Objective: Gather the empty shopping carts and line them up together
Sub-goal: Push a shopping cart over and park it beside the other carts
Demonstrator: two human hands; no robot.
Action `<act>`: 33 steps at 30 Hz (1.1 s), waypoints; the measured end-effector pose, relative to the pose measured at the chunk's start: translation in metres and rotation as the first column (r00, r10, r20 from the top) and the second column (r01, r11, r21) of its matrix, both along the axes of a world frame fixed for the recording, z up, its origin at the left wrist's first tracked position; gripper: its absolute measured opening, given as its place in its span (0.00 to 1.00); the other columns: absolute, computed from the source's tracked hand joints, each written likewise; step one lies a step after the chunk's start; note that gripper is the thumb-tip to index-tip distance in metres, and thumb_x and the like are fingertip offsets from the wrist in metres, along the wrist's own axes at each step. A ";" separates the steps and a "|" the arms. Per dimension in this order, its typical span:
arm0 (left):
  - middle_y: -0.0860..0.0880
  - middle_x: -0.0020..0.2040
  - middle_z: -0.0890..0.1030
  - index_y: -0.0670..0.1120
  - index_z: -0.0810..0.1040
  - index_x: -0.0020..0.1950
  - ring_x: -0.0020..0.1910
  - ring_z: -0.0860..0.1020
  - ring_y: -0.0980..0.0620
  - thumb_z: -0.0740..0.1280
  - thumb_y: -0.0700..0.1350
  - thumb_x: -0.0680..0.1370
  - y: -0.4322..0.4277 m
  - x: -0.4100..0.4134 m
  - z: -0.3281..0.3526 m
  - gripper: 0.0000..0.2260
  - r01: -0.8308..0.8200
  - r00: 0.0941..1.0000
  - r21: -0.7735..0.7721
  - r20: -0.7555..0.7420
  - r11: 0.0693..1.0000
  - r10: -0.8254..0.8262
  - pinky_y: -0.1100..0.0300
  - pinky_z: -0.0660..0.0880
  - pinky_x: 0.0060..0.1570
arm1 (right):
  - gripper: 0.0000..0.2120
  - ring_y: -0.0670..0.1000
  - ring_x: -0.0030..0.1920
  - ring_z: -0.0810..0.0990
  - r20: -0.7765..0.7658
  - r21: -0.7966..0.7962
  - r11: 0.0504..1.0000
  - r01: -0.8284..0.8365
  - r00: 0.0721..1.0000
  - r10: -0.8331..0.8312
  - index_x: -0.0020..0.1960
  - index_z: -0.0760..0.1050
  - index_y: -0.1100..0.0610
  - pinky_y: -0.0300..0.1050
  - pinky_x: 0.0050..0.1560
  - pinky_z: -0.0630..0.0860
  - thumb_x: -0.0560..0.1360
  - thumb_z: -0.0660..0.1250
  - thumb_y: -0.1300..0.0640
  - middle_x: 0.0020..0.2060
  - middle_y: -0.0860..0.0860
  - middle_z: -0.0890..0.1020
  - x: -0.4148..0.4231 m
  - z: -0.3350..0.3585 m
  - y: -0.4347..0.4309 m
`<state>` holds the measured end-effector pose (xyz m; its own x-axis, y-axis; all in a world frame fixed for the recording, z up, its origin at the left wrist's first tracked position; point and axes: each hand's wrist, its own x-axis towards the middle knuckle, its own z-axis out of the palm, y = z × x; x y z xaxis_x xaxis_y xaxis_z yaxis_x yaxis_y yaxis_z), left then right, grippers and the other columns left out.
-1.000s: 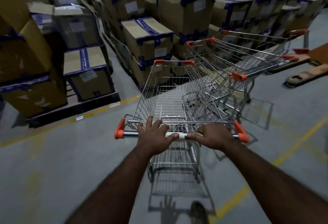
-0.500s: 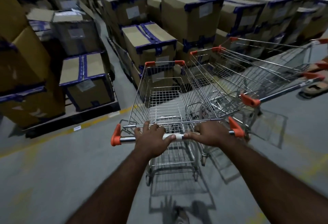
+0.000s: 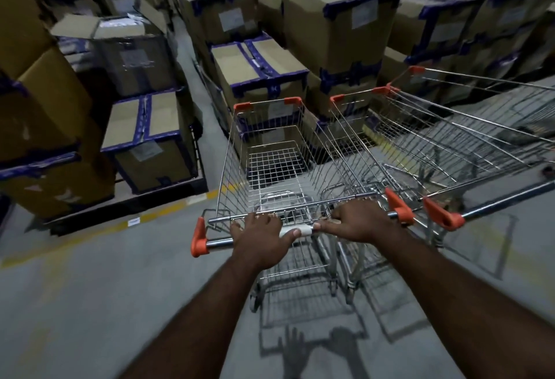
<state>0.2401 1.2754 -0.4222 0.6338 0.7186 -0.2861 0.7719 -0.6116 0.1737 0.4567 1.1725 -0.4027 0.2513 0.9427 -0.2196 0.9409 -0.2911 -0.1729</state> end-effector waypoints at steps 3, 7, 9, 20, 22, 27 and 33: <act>0.50 0.72 0.72 0.55 0.71 0.72 0.74 0.65 0.44 0.46 0.72 0.79 0.006 0.006 0.003 0.31 0.002 1.000 0.007 -0.017 1.000 -0.002 0.28 0.54 0.70 | 0.46 0.46 0.38 0.75 -0.015 -0.026 1.000 0.007 1.000 -0.007 0.45 0.80 0.46 0.45 0.44 0.67 0.62 0.38 0.14 0.31 0.43 0.73 0.006 -0.002 0.005; 0.48 0.73 0.72 0.54 0.69 0.74 0.73 0.66 0.43 0.46 0.72 0.79 0.008 0.008 0.005 0.32 0.003 1.000 -0.030 -0.023 1.000 -0.004 0.30 0.57 0.69 | 0.48 0.41 0.36 0.71 -0.008 -0.005 1.000 0.012 1.000 -0.012 0.50 0.81 0.49 0.48 0.49 0.67 0.65 0.37 0.16 0.33 0.43 0.75 0.003 -0.002 0.006; 0.47 0.73 0.72 0.54 0.69 0.74 0.73 0.66 0.42 0.46 0.72 0.79 0.010 0.007 0.004 0.33 0.004 1.000 -0.054 -0.009 0.999 -0.005 0.31 0.59 0.68 | 0.54 0.46 0.43 0.76 -0.011 -0.004 0.999 0.043 0.999 -0.043 0.58 0.80 0.49 0.51 0.56 0.70 0.63 0.33 0.16 0.41 0.46 0.79 0.000 -0.003 0.004; 0.47 0.65 0.79 0.51 0.76 0.66 0.64 0.76 0.43 0.55 0.62 0.83 0.003 0.013 0.021 0.21 0.107 0.993 -0.006 -0.052 0.994 -0.107 0.41 0.68 0.63 | 0.27 0.58 0.71 0.70 0.104 -0.164 0.964 0.208 0.976 -0.192 0.74 0.67 0.48 0.65 0.71 0.63 0.82 0.51 0.35 0.70 0.55 0.73 -0.044 0.013 -0.003; 0.47 0.64 0.80 0.50 0.76 0.66 0.62 0.77 0.44 0.56 0.59 0.83 0.005 0.010 0.024 0.19 0.150 0.987 -0.027 -0.061 0.988 -0.152 0.46 0.71 0.62 | 0.25 0.59 0.71 0.70 0.091 -0.162 0.964 0.211 0.976 -0.199 0.73 0.68 0.49 0.63 0.70 0.66 0.82 0.54 0.37 0.69 0.56 0.74 -0.055 0.020 -0.009; 0.45 0.58 0.82 0.48 0.77 0.61 0.56 0.80 0.45 0.56 0.62 0.83 0.012 0.005 0.039 0.21 0.217 0.976 -0.030 -0.018 0.976 -0.218 0.48 0.77 0.59 | 0.19 0.54 0.58 0.79 -0.014 -0.120 0.951 0.284 0.958 -0.288 0.64 0.76 0.52 0.54 0.60 0.75 0.82 0.58 0.41 0.58 0.55 0.81 -0.071 0.047 -0.024; 0.46 0.62 0.80 0.48 0.75 0.68 0.59 0.78 0.47 0.60 0.61 0.82 -0.010 0.012 0.084 0.22 0.322 0.933 0.111 0.128 0.940 -0.335 0.48 0.76 0.59 | 0.28 0.55 0.67 0.75 0.042 0.027 0.925 0.378 0.924 -0.379 0.74 0.68 0.48 0.55 0.64 0.72 0.79 0.59 0.35 0.70 0.53 0.75 -0.080 0.087 -0.057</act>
